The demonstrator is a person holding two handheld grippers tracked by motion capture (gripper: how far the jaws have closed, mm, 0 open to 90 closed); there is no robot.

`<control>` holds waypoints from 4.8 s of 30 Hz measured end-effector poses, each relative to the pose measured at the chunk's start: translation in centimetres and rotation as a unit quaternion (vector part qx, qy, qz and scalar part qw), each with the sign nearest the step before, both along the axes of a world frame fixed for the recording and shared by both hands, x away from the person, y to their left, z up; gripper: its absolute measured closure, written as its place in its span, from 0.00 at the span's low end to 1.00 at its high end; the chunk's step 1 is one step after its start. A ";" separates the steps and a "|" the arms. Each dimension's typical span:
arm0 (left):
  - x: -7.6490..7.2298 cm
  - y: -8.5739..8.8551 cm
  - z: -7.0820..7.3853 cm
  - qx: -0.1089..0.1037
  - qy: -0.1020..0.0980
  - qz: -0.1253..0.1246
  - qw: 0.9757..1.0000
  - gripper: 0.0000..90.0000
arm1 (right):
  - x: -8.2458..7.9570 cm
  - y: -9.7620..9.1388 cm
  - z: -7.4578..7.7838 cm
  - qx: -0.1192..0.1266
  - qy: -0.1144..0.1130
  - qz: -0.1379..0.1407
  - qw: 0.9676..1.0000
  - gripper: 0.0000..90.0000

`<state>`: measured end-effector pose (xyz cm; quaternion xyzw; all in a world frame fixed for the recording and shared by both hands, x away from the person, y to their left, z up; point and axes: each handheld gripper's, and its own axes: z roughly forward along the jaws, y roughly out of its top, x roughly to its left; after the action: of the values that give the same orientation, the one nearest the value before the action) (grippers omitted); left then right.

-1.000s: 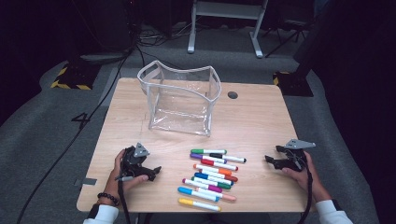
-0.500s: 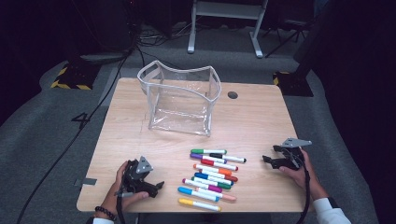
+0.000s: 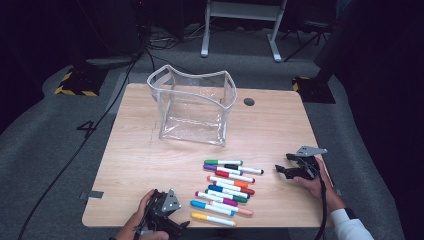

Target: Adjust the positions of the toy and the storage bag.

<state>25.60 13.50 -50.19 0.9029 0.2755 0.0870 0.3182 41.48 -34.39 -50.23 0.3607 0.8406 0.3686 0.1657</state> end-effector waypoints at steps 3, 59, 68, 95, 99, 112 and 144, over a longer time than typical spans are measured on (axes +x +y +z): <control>-0.2 -1.0 0.0 0.006 -0.004 -0.011 1.000 0.00 | 0.0 0.0 0.0 0.000 -0.001 0.000 1.000 0.29; 5.3 -5.2 -0.2 -0.016 -0.013 0.018 1.000 0.00 | 3.2 8.9 1.8 -0.035 0.006 0.092 0.995 0.38; 4.0 -5.9 -0.2 -0.015 -0.013 0.010 1.000 0.00 | -0.2 5.8 2.5 -0.037 0.012 0.137 0.990 0.49; 5.5 -7.9 -0.2 -0.013 -0.038 0.056 0.998 0.00 | -2.2 7.8 1.0 -0.046 -0.011 0.181 0.982 0.83; 5.9 -7.4 -0.2 -0.009 -0.050 0.063 0.997 0.00 | -1.9 7.9 1.0 -0.039 -0.007 0.178 0.983 0.83; 6.9 -4.3 -0.3 -0.013 -0.027 0.111 0.993 0.00 | -2.5 10.4 1.0 -0.044 -0.006 0.188 0.981 0.82; 6.5 -2.6 -0.3 -0.019 -0.017 0.083 0.996 0.00 | 6.0 13.7 1.1 -0.049 -0.003 0.178 0.983 0.79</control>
<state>32.13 10.91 -50.52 0.8692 0.3453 0.1228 0.3319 47.46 -20.70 -49.08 0.1955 0.9081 0.3513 0.1170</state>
